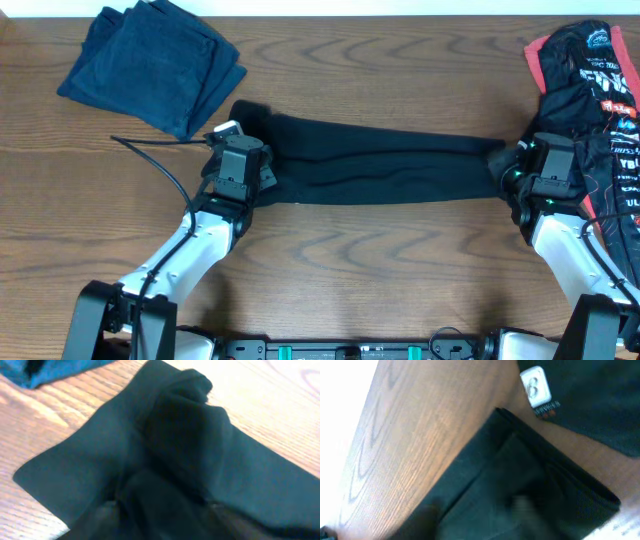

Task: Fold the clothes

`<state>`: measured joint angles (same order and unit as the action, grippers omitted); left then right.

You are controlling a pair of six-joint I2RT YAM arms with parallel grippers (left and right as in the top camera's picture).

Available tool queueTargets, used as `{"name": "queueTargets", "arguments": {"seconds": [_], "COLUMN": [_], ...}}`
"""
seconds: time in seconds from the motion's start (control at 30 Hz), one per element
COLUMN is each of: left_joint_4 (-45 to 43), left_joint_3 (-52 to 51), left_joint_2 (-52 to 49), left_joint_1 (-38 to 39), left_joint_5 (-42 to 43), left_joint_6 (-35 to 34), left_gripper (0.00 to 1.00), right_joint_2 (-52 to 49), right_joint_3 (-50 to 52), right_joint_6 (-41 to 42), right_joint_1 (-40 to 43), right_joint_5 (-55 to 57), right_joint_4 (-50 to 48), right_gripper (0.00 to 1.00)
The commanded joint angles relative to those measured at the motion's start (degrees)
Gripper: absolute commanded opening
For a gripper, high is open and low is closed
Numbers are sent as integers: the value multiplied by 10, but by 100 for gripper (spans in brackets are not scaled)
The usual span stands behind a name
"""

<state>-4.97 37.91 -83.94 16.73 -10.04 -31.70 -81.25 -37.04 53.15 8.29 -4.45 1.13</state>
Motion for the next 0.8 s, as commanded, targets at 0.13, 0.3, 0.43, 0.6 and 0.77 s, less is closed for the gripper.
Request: {"name": "queueTargets", "arguments": {"seconds": [0.13, 0.3, 0.43, 0.6, 0.77], "left_joint_4": [-9, 54, 121, 193, 209], "left_joint_3": [12, 15, 15, 15, 15], "left_joint_2": [7, 75, 154, 215, 190], "left_joint_1": [0, 0, 1, 25, 68], "left_joint_5": [-29, 11, 85, 133, 189], "left_joint_6": [63, 63, 63, 59, 6], "left_gripper": [98, 98, 98, 98, 98], "right_joint_2": [5, 35, 49, 49, 47], "right_joint_3": [-21, -87, -159, -208, -199], "right_joint_6": [-83, -100, -151, -203, -215], "right_joint_1": [-4, -4, -5, -10, -35], "right_joint_5": [-64, -75, -74, -93, -124], "right_joint_4": [-16, 88, 211, 355, 424], "right_gripper": [99, 99, 99, 97, 95]}}
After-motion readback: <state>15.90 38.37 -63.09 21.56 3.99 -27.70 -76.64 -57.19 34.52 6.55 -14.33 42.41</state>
